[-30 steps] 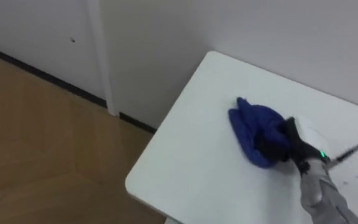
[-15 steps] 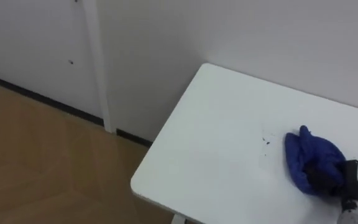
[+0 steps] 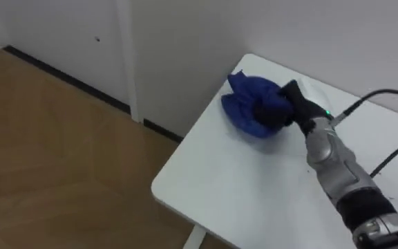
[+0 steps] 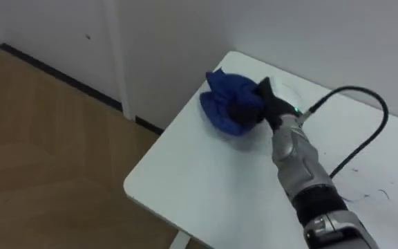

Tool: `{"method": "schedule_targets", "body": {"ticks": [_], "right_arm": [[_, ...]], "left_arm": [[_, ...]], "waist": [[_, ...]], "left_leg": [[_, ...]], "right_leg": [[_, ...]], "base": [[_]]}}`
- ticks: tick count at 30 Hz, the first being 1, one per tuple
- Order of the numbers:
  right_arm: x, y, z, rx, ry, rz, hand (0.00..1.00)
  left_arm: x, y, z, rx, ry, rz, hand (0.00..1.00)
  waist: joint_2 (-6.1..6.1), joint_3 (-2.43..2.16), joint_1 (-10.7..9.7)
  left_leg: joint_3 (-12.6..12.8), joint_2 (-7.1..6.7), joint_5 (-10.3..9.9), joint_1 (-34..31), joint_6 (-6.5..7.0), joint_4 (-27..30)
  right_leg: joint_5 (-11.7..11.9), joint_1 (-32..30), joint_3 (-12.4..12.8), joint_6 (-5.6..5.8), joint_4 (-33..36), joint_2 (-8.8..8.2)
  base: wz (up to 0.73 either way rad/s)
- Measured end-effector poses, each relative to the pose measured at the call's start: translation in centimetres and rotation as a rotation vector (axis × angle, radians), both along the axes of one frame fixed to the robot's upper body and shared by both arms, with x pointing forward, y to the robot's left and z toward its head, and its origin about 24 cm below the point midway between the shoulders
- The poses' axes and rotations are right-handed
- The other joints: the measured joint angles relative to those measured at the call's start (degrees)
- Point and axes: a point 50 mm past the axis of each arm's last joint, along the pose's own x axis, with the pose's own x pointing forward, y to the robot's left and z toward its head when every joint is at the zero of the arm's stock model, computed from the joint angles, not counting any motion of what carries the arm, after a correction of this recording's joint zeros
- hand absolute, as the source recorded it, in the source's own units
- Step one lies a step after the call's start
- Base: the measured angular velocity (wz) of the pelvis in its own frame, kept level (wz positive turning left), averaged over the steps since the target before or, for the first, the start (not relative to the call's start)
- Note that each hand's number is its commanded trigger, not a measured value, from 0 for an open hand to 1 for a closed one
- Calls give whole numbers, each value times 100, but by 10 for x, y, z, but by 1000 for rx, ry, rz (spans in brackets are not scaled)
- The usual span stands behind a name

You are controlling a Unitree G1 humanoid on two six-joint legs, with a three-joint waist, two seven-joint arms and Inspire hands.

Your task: Wipe table

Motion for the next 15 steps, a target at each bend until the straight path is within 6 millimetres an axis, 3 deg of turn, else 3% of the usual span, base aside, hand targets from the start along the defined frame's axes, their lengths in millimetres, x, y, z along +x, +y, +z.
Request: {"method": "schedule_targets", "body": {"ticks": [2, 4, 6, 8, 11, 15], "right_arm": [[-35, -17, -15, 7, -48, -96, 100], [-59, -37, -21, -12, -51, -202, 100], [-83, -57, -26, -40, -44, -309, 100], [-115, -83, -28, -86, -32, -437, 100], [-139, -103, -28, -125, -3, -538, 100], [-139, -107, -29, -117, 8, -588, 100]], "left_arm": [[-14, 2, 1, 5, 18, 23, 0], [-16, 7, 3, 16, 4, 55, 0], [-13, 12, 5, 26, -24, 76, 0], [-3, 14, 5, 36, -56, 65, 0], [-2, 14, 6, 52, -63, 50, 0], [-2, 12, 5, 56, -67, 57, 0]], "waist": [[27, -90, -356], [32, -142, -535], [52, -156, -680], [116, -201, -847], [165, -239, -963], [168, -238, -973]], "left_leg": [[94, -55, 2, 139, 1, -9], [193, -54, 1, 196, 1, -33], [292, -54, 0, 308, 2, -86], [369, -51, -57, 367, 84, -108], [432, -52, -180, 399, 151, -149], [536, -45, -198, 417, 166, -64]], "right_leg": [[-38, 145, 191, 63, -14, -56], [-36, 168, 251, 67, -5, -63], [-35, 216, 312, 70, -10, -71], [-54, 228, 380, 103, 10, -69], [-103, 242, 453, 192, 22, -61], [-76, 251, 392, 211, 44, -83]], "base": [[1], [-33], [-39], [-21], [-29], [-18]]}}
